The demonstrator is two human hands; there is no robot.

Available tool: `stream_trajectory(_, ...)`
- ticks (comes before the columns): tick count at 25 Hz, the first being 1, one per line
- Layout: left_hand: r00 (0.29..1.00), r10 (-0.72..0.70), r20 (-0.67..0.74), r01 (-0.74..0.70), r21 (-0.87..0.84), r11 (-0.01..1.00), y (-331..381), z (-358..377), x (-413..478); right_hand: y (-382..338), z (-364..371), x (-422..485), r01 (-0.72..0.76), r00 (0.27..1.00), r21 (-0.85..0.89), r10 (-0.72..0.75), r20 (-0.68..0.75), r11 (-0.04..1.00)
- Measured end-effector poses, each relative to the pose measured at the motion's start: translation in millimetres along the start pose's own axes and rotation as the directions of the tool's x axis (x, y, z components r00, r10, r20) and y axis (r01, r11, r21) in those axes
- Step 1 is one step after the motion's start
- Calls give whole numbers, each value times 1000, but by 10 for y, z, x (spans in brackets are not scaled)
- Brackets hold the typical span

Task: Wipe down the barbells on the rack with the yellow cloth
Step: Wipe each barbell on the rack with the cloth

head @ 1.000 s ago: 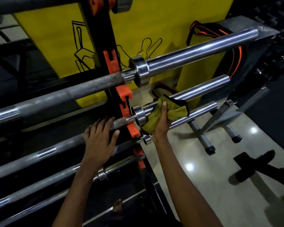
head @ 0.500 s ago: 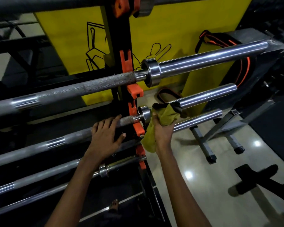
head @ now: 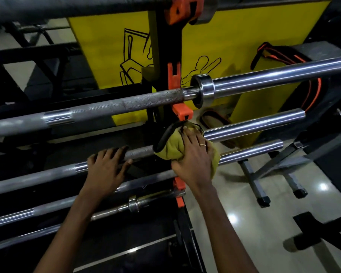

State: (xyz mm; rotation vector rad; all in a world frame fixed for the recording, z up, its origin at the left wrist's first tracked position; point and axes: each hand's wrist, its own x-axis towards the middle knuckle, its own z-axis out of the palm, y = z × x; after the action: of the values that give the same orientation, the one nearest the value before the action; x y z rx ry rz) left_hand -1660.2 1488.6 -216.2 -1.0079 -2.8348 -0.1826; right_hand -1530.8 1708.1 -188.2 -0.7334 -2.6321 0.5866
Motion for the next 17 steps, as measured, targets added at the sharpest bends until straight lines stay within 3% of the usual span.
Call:
stream_trajectory(4, 999, 10, -47, -11, -26, 1000, -9, 34, -17, 132, -67, -182, 41, 999, 36, -40, -37, 998)
stream_trajectory(11, 1000, 6, 8, -5, -144, 990, -476, -83, -182, -657, 178, -192, -47, 998, -125, 51, 30, 991)
stream_trajectory(15, 999, 36, -22, -38, -115, 993, -827, -139, -356, -826, 469, -348, 19, 999, -89, -16, 31, 996)
stream_trajectory(17, 997, 66, -26, -68, -88, 994, -828, -109, -354, -963, 562, -188, -54, 998, -13, 54, 34, 998)
